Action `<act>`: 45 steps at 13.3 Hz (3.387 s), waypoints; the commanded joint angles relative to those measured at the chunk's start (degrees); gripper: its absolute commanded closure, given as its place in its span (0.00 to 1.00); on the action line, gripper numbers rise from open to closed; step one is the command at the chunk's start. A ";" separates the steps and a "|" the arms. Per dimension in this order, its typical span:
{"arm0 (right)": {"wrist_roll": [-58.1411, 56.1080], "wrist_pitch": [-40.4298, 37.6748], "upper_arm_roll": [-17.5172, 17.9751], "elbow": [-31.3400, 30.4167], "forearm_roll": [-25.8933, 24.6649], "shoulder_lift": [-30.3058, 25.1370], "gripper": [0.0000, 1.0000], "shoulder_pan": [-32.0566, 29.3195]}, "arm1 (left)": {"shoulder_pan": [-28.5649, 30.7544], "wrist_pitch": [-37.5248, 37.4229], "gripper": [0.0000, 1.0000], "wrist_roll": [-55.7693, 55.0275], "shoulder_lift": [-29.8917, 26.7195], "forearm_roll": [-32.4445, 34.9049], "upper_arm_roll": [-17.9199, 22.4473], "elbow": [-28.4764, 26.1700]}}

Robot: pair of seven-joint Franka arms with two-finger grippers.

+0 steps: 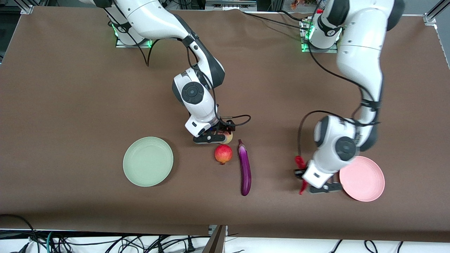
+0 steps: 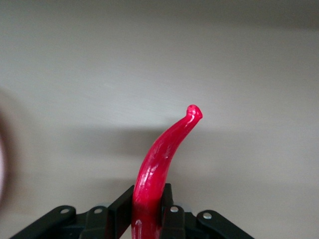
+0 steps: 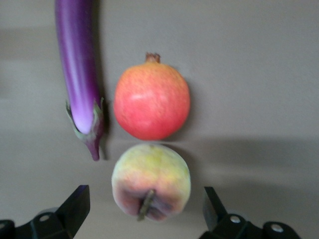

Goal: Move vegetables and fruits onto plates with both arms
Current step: 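Place the chili on the pink plate while the right gripper grasps the peach, then carry the peach onto the green plate while the left gripper reaches the eggplant, then grasp the purple eggplant with the left gripper while the right gripper reaches the pomegranate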

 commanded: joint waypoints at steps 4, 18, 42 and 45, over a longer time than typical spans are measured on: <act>2.49 1.65 -0.58 1.19 -5.21 3.00 0.00 1.77 | 13.20 -1.04 1.00 29.10 -0.22 -0.04 -1.10 -0.37; 2.50 -5.19 -3.82 -0.92 -5.65 0.47 0.82 2.38 | 14.19 4.24 0.00 35.03 1.54 -7.07 -1.97 2.53; -46.56 -11.36 -14.03 -9.72 -4.51 -10.26 0.00 -8.87 | -22.20 14.61 1.00 -17.18 7.43 -6.98 2.95 1.65; -39.13 -11.19 -12.28 -9.45 -4.42 -9.56 0.00 -6.24 | -20.11 6.56 1.00 -15.70 3.32 -6.81 6.36 1.74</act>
